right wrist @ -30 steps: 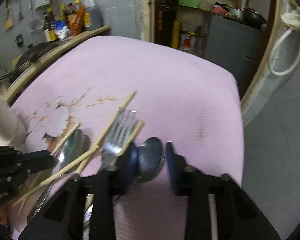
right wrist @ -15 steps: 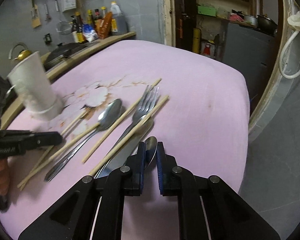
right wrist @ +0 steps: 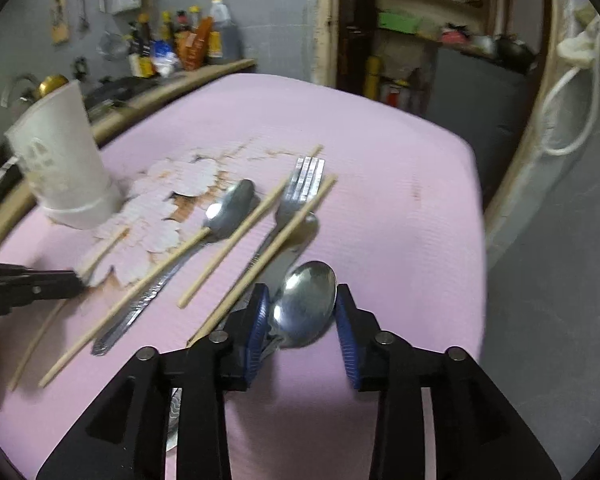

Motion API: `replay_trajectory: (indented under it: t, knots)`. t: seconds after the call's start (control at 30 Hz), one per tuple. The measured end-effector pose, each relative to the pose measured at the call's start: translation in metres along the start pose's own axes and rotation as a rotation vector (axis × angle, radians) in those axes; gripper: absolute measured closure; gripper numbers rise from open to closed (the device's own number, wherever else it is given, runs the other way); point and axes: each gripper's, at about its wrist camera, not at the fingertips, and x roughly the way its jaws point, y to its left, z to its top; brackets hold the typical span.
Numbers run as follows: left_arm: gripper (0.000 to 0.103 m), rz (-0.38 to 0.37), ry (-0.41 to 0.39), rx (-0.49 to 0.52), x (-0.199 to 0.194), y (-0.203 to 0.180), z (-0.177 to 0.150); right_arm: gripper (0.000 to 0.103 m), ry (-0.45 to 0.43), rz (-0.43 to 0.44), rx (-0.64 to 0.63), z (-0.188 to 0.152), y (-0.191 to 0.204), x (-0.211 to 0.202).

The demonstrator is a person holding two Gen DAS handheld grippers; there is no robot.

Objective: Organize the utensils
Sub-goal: 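Grasp a wooden chopstick with the left tool while the right tool grasps a silver spoon, then carry the chopstick with the left tool while the right tool carries the spoon over the basket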

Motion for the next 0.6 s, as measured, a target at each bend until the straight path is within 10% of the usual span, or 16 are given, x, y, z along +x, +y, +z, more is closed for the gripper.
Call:
replay_trajectory:
  t: [0.07, 0.6]
  knots:
    - [0.099, 0.010, 0.034, 0.042, 0.002, -0.003, 0.003, 0.052, 0.013, -0.033, 0.016, -0.002, 0.004, -0.001]
    - [0.098, -0.061, 0.069, 0.130, 0.026, -0.002, 0.016, 0.053, 0.004, -0.114, 0.276, 0.004, -0.002, 0.012]
